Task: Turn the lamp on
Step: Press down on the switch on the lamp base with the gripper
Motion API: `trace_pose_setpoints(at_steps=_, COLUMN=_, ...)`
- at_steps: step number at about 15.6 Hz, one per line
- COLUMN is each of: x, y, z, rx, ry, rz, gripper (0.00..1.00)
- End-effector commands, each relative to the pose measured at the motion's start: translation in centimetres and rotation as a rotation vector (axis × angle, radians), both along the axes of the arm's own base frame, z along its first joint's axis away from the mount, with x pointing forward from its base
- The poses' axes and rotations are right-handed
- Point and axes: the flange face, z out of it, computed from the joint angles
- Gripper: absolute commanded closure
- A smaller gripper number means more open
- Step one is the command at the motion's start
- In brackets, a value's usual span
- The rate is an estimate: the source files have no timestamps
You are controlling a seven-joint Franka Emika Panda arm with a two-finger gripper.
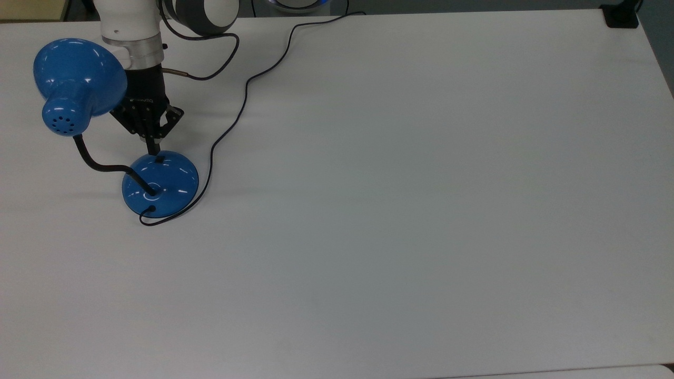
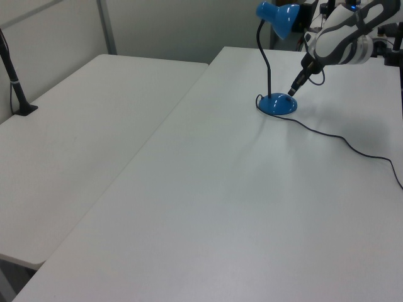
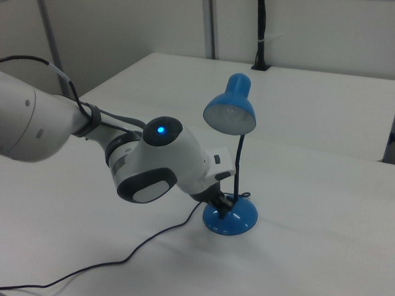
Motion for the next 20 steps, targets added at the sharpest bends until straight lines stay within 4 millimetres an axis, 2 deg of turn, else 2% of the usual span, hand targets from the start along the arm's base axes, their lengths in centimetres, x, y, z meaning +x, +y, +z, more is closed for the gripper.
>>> trace_pose_setpoints(at_steps=1, x=1.3, y=0.8, z=0.0, rx=-0.004, ry=-0.037, rz=0.004, gripper=1.0)
trace_pose_setpoints(at_steps=6, x=1.7, y=1.3, z=-0.3, rx=-0.014, ry=-0.048, rz=0.003, gripper=1.0)
trace_pose_setpoints(at_steps=9, x=1.5, y=1.2, z=0.2, rx=-0.019, ry=-0.05, rz=0.012, gripper=1.0)
trace_pose_setpoints(at_steps=15, x=0.6, y=1.2, z=-0.7, rx=-0.029, ry=-0.027, rz=0.04, gripper=1.0)
trace_pose_setpoints(at_steps=20, x=0.2, y=1.1, z=-0.4, rx=-0.042, ry=-0.027, rz=0.059, gripper=1.0)
